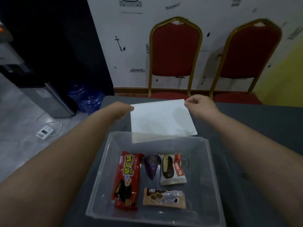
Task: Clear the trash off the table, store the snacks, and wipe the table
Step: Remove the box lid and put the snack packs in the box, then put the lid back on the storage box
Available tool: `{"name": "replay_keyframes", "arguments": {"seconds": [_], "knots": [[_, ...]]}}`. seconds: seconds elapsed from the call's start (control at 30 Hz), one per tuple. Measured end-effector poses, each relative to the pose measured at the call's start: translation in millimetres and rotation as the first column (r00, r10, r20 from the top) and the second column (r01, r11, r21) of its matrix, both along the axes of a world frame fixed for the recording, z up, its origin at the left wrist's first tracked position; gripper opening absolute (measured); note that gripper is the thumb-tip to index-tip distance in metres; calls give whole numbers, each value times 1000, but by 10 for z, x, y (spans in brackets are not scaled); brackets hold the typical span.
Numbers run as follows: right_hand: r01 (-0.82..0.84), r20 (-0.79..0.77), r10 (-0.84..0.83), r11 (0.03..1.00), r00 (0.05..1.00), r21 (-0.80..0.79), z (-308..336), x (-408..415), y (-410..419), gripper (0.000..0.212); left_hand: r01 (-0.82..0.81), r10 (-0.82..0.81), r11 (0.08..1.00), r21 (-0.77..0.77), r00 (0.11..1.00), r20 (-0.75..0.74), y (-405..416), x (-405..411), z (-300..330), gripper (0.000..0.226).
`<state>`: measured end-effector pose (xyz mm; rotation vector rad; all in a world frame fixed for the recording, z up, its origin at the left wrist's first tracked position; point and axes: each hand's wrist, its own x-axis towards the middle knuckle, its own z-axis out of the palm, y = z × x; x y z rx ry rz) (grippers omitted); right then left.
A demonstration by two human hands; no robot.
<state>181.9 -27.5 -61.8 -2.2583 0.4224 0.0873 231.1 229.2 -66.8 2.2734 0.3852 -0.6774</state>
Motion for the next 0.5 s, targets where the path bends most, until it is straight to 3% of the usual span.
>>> {"name": "replay_keyframes", "arguments": {"seconds": [0.13, 0.2, 0.3, 0.37, 0.5], "knots": [[-48, -274, 20, 994, 961, -95, -500, 156, -276, 30, 64, -56, 996, 64, 993, -108, -207, 164, -160, 48], [-68, -340, 28, 992, 940, -108, -673, 182, -322, 36, 113, -91, 987, 115, 980, -176, -318, 218, -230, 49], [-61, -356, 31, 995, 934, -73, -812, 191, -297, 37, 169, -129, 977, 132, 954, -269, -447, 246, -305, 52], [-71, -361, 42, 995, 931, -66, -843, 182, -236, 48, 166, -131, 982, 94, 946, -297, -521, 256, -343, 53], [-4, -370, -5, 1000, 929, -25, -904, 207, -167, 67, 113, -94, 992, 57, 962, -258, -631, 310, -382, 48]]}}
